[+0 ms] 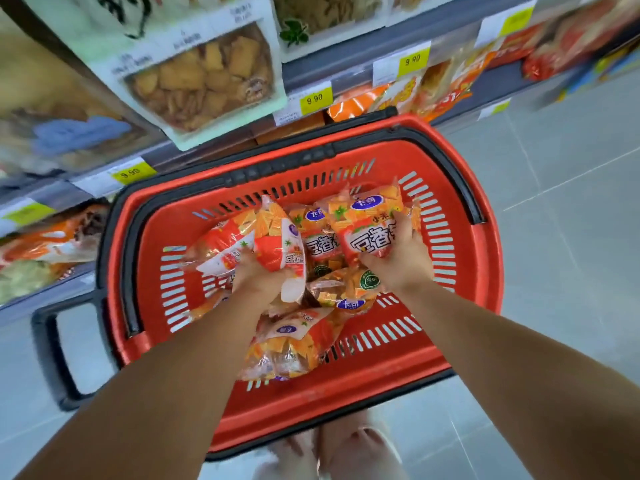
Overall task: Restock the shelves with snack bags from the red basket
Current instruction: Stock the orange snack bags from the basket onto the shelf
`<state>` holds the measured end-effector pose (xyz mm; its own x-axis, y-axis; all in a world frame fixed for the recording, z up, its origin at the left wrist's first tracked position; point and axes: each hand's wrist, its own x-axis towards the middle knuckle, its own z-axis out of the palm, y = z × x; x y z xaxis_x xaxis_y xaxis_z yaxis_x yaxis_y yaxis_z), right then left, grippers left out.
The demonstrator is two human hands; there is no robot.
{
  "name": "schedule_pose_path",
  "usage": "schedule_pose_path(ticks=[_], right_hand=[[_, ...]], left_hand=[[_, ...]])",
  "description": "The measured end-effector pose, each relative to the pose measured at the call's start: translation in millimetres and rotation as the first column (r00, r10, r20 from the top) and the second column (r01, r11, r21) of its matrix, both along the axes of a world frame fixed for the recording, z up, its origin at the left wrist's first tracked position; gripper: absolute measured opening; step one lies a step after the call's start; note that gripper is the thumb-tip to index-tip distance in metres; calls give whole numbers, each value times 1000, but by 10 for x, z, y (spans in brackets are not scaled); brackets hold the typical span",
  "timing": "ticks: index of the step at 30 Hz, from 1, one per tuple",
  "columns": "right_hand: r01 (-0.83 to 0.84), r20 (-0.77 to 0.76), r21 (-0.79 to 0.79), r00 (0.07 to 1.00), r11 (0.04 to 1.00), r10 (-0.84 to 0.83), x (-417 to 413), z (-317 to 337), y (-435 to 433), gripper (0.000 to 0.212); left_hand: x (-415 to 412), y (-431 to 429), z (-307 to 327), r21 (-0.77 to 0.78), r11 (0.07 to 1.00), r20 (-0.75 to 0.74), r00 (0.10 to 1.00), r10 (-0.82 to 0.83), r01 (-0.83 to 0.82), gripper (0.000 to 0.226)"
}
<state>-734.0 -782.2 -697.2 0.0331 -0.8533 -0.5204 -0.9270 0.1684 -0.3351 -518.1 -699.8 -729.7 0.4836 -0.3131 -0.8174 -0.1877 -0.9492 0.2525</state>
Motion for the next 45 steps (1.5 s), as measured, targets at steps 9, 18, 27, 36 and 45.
schedule_pose_path(ticks=[9, 18, 27, 36, 45], right_hand=[[227, 371, -73, 910, 971, -185, 383, 1453, 141, 95], [261, 589, -221, 804, 940, -84, 463, 3105, 353, 87], [197, 671, -415, 726, 888, 152, 545, 4240, 1386, 93], [-4, 585, -598, 682, 802, 439, 1133, 5397, 2151, 95], [0, 460, -772, 690, 635, 559, 2336, 6115, 2736, 92]], left_hand=[[281, -150, 1849, -157, 910, -488, 831, 267, -384, 44], [448, 186, 3593, -380, 827, -707, 707, 28, -413, 38], [368, 1346, 4818, -520, 625, -788, 609, -87, -582, 62], [823, 2608, 5972, -760, 448, -537, 843, -26, -470, 55], [1999, 3711, 6681, -980, 158, -27, 860, 509, -124, 65]])
